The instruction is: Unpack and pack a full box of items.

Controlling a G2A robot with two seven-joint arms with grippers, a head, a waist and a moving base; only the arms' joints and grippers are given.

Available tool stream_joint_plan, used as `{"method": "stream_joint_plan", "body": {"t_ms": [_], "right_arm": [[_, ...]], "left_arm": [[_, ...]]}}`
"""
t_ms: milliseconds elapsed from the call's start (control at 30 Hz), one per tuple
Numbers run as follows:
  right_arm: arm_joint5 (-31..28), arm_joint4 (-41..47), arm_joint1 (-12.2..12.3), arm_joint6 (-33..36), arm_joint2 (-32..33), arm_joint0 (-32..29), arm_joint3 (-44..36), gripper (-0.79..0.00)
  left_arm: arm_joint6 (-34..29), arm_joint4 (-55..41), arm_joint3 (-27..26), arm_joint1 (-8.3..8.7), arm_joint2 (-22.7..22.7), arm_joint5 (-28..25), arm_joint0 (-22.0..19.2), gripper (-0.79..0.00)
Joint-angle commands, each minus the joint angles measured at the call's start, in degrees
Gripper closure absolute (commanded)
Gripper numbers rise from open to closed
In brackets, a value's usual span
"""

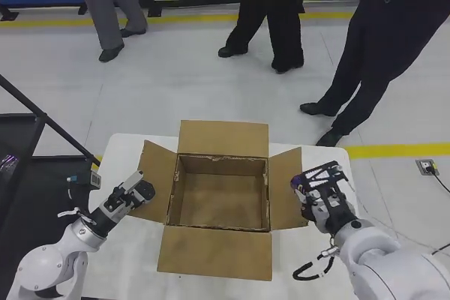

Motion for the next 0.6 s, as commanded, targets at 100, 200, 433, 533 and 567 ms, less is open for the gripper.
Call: {"method": "stream_joint_plan", "body": {"t_ms": [100,200,433,533,567], "right_arm": [[1.1,2.1,0.3,-2.4,6.3,-5.2,0.0,0.0],[1.9,3.7,0.4,-6.0,9.8,-9.0,0.0,0.0],[1.4,8.3,0.6,-6.9,15.3,-15.9,0.0,0.0],[1.5,9.2,0.7,-4.6,16.1,-17.9,0.0,0.0],[1.4,9.6,0.8,-3.9,16.2,-18.5,0.1,0.0]], "left_arm": [[0.0,0.0,0.0,0.0,0.0,0.0,0.0,-0.785],[0.0,0.0,0.0,0.0,0.0,0.0,0.0,-0.785],[0.0,0.0,0.0,0.0,0.0,0.0,0.0,-0.785],[0.0,0.0,0.0,0.0,0.0,0.0,0.0,-0.785],[0.0,0.0,0.0,0.0,0.0,0.0,0.0,-0.785]]}}
